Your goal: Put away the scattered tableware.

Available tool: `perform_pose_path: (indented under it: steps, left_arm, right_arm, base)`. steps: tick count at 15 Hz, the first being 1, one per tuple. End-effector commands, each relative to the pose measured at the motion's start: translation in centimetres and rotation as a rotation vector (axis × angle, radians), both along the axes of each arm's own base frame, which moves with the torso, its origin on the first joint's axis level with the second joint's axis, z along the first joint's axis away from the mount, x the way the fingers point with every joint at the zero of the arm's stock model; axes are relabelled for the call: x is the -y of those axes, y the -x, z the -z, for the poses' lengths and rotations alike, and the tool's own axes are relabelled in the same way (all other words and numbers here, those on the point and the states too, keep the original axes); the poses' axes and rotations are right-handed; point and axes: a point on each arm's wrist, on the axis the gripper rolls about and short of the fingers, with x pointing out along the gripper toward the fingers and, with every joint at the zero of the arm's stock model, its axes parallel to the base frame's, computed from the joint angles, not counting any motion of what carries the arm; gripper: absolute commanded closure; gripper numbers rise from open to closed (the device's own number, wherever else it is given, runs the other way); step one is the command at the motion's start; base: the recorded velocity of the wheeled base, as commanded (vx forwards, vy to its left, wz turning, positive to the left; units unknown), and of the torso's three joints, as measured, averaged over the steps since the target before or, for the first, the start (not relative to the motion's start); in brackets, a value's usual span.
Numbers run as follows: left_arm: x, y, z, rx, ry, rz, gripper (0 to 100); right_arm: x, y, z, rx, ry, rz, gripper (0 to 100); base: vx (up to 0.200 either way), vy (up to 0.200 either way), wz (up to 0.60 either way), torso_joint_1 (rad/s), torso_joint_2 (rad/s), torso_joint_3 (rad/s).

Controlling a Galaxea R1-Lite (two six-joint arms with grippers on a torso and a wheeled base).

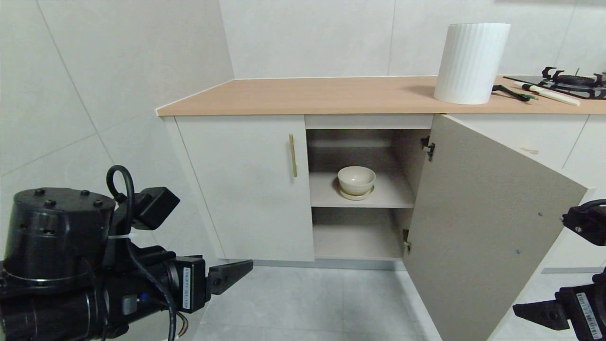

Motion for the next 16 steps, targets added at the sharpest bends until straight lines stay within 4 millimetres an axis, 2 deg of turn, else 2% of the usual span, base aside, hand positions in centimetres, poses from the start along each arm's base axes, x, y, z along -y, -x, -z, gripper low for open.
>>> perform_pose_path:
  steps: [1,7,10,16]
  left_arm:
    - [0.0,0.0,0.1,-0.003,-0.002,-0.001,0]
    - [0.0,0.0,0.2,-0.006,-0.003,-0.001,0]
    - [0.0,0.0,0.2,-0.006,-0.003,-0.001,0]
    - [0.0,0.0,0.2,-0.006,-0.003,-0.001,0]
  right_arm:
    - [1.7,-0.8,-0.5,0.019,0.07,0.112,0]
    - [7.4,-2.8,-1.9,0.093,0.162,0.384,0]
    - [10.1,-4.9,-1.7,0.158,0.183,0.517,0]
    - [12.3,-7.2,-0.7,0.161,0.144,0.566,0]
  base:
    - [0.0,0.0,0.0,0.0,0.0,0.0]
    - [0.0,0.0,0.0,0.0,0.0,0.0]
    - [0.0,0.0,0.0,0.0,0.0,0.0]
    - [0.0,0.0,0.0,0.0,0.0,0.0]
